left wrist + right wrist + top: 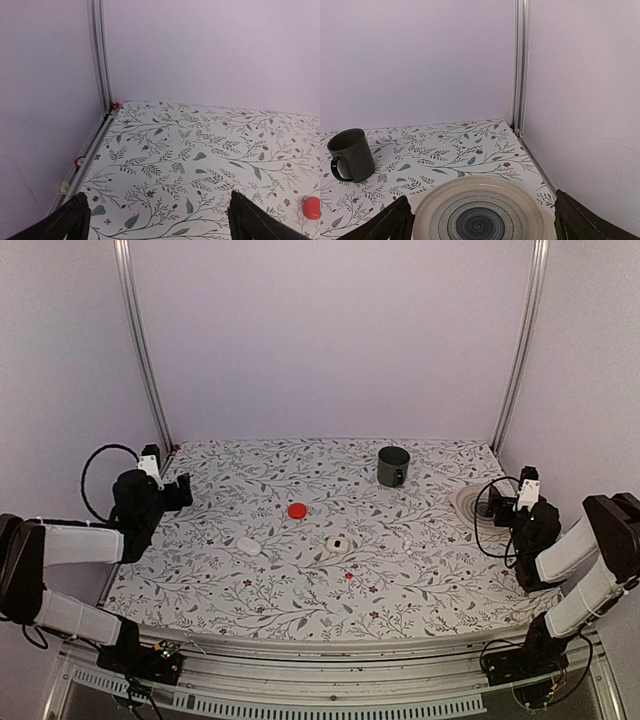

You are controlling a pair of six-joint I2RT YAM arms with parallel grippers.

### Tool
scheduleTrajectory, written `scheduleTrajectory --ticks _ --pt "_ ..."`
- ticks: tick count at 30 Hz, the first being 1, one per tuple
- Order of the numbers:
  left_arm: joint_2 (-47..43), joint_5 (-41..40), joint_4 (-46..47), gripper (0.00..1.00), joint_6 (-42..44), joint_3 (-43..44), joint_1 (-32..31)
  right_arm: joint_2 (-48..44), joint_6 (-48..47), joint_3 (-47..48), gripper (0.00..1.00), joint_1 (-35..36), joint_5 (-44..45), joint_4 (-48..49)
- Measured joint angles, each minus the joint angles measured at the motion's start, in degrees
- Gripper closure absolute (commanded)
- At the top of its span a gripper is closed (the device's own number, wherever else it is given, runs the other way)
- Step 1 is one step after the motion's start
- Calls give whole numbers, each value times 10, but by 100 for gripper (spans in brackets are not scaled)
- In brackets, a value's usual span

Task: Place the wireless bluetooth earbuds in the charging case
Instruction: Reset both arms

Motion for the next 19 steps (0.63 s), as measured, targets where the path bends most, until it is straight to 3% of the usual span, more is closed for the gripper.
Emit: scheduleTrajectory --ticks 4,10,19 --pt "30 -79 171 4 50 -89 6 0 0 1 1 -2 -9 0" --pt "151 -73 385 4 89 -170 26 0 0 1 1 -2 -13 0" --pt "162 -23 428 4 105 -137 35 0 0 2 1 -2 -17 0"
